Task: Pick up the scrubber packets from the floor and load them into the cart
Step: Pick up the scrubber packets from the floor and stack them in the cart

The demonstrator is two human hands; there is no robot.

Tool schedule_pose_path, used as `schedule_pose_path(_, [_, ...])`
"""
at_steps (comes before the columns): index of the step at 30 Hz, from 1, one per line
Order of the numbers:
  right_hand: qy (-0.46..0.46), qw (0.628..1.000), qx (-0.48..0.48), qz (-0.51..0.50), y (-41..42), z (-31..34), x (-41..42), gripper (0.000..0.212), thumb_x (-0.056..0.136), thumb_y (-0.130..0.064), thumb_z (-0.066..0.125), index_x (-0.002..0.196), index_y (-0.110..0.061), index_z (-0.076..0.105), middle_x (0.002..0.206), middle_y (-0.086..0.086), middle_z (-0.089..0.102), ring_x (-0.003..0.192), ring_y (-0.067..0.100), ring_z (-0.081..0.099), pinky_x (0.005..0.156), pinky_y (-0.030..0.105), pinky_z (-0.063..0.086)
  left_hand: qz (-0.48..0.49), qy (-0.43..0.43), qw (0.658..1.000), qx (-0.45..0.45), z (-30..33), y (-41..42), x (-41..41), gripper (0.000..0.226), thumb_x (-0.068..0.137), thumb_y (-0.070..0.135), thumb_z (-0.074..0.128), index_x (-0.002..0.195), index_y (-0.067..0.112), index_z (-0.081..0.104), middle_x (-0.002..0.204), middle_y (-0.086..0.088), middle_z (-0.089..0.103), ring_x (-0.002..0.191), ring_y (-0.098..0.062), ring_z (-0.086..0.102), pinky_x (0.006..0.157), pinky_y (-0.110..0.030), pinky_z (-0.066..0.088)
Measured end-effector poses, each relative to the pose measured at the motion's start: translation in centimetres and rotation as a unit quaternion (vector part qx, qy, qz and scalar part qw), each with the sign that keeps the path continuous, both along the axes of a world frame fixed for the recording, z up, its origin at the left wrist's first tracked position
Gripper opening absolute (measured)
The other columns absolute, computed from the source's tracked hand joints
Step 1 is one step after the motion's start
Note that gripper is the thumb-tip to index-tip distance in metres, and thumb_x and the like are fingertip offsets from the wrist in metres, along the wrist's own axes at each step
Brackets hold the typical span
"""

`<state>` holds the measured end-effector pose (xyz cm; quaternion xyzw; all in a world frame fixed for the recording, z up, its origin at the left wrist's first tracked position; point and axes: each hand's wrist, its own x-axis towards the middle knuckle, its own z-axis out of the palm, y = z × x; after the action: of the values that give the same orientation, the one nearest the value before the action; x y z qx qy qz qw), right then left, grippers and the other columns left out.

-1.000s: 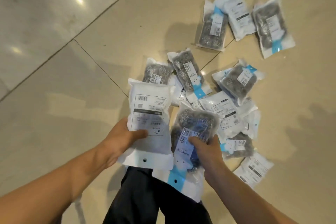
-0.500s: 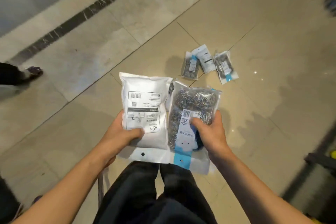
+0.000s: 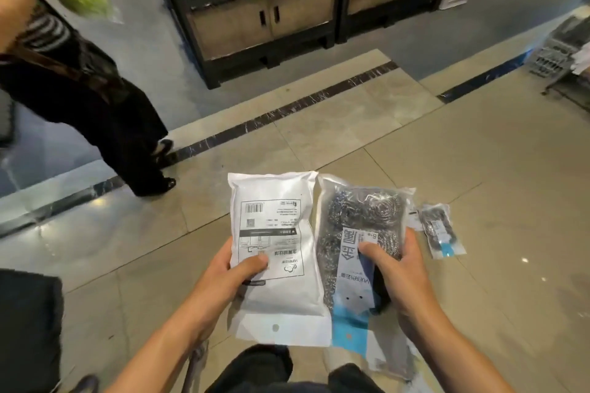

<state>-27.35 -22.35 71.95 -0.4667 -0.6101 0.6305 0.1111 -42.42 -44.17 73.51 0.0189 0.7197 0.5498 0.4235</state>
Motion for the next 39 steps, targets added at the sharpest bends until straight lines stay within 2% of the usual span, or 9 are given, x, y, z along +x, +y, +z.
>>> schedule_pose_path(3, [0.002,0.998,-0.014,0.061,1.0,0.6,0.9,0.063,0.061,-0.055,0.077,0.119,-0.049,0.053,0.111,-0.010,0.073,0.104,0.020,0.070,0.095,0.054,0.056,0.066,0.006,0.998,-0.003,0.9,-0.5,3.8,0.038,0.096,0.021,0.067,0.132,0.032,0.061,0.121,0.007,0.077,0.109,-0.019,0.075,0.101,-0.049,0.055])
schedule_pose_path(7, [0.016,0.990,-0.021,0.141,2.2,0.8,2.1,0.037,0.081,-0.029,0.080,0.105,-0.044,0.056,0.099,-0.006,0.073,0.091,0.018,0.071,0.082,0.043,0.057,0.167,-0.003,0.986,0.000,1.0,-0.9,9.4,0.037,0.095,0.021,0.067,0.129,0.033,0.062,0.121,0.003,0.077,0.107,-0.019,0.076,0.097,-0.049,0.055])
schedule_pose_path(10, [0.024,0.977,-0.033,0.211,1.8,1.3,1.8,0.043,0.073,-0.034,0.081,0.110,-0.034,0.059,0.100,-0.003,0.076,0.093,0.022,0.073,0.084,0.047,0.059,0.255,-0.013,0.967,0.010,1.5,-1.8,13.2,0.035,0.093,0.023,0.073,0.126,0.034,0.063,0.117,0.004,0.079,0.101,-0.016,0.077,0.084,-0.041,0.057])
schedule_pose_path(15, [0.026,0.930,-0.035,0.364,-2.4,2.5,0.3,0.052,0.067,-0.047,0.079,0.114,-0.041,0.057,0.106,0.000,0.075,0.096,0.025,0.072,0.084,0.050,0.060,0.398,-0.019,0.917,0.026,2.5,-6.0,18.7,0.056,0.079,0.025,0.086,0.130,0.027,0.063,0.117,-0.002,0.079,0.106,-0.026,0.076,0.099,-0.052,0.055])
schedule_pose_path(21, [0.012,0.857,-0.064,0.512,-10.8,3.3,0.6,0.046,0.067,-0.043,0.081,0.106,-0.048,0.057,0.102,0.006,0.078,0.091,0.036,0.077,0.082,0.063,0.061,0.566,-0.013,0.824,0.007,3.7,-12.3,27.5,0.074,0.047,0.049,0.091,0.116,0.043,0.064,0.102,0.015,0.080,0.093,-0.013,0.077,0.094,-0.044,0.054])
schedule_pose_path(26, [-0.002,0.777,-0.093,0.622,-18.7,4.2,3.4,0.038,0.082,-0.022,0.078,0.109,-0.039,0.059,0.097,0.010,0.080,0.085,0.035,0.078,0.081,0.060,0.062,0.683,-0.003,0.730,0.031,4.1,-15.9,36.0,0.033,0.094,0.013,0.069,0.117,0.035,0.062,0.089,0.017,0.081,0.073,-0.004,0.076,0.063,-0.024,0.056])
schedule_pose_path(29, [-0.010,0.723,-0.102,0.684,-23.6,4.7,6.1,0.035,0.089,-0.012,0.072,0.107,-0.038,0.058,0.091,0.010,0.080,0.081,0.036,0.078,0.079,0.061,0.062,0.730,-0.001,0.682,0.037,5.1,-17.7,41.5,0.040,0.093,0.015,0.069,0.123,0.041,0.061,0.100,0.018,0.080,0.086,-0.006,0.075,0.084,-0.034,0.045])
schedule_pose_path(34, [-0.017,0.667,-0.084,0.740,-31.6,4.1,12.8,0.042,0.084,-0.020,0.078,0.111,-0.045,0.058,0.099,0.003,0.080,0.087,0.029,0.079,0.083,0.055,0.063,0.815,-0.005,0.579,0.031,5.3,-21.5,51.4,0.037,0.092,0.008,0.067,0.126,0.024,0.066,0.110,-0.008,0.080,0.095,-0.030,0.078,0.088,-0.047,0.058])
schedule_pose_path(39, [-0.020,0.640,-0.082,0.764,-37.5,4.0,20.6,0.044,0.085,-0.015,0.077,0.105,-0.049,0.058,0.103,0.002,0.078,0.086,0.026,0.079,0.079,0.053,0.065,0.846,-0.005,0.530,0.058,4.2,-25.5,60.9,0.044,0.089,0.008,0.073,0.130,0.023,0.065,0.114,-0.011,0.079,0.104,-0.037,0.076,0.100,-0.056,0.054])
